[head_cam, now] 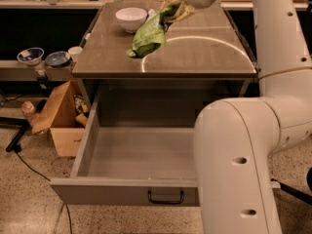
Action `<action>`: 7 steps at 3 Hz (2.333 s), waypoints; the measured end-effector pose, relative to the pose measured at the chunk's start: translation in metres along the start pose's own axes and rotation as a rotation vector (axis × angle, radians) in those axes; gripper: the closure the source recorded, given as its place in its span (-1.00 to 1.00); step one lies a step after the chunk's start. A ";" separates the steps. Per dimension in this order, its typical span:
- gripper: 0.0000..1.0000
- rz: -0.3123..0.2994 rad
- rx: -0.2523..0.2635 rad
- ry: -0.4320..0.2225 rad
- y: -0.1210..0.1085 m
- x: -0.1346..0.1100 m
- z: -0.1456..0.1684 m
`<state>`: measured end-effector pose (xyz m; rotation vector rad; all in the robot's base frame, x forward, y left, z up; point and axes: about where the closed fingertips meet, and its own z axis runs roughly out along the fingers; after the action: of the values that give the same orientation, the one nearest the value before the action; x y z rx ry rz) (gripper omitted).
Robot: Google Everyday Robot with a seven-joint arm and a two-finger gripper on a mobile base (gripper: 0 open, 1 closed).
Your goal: Place green rice chip bag into top drawer
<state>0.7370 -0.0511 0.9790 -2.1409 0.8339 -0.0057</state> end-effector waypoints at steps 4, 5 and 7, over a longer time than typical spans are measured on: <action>1.00 -0.122 0.048 -0.124 0.030 0.006 -0.008; 1.00 -0.168 0.070 -0.140 0.049 0.011 -0.030; 1.00 -0.108 0.080 -0.054 0.083 0.039 -0.077</action>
Offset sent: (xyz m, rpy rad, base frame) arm 0.0084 0.0021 -0.0057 0.0213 -0.0074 0.0659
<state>0.6997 -0.1640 0.9619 -2.0991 0.6753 -0.0362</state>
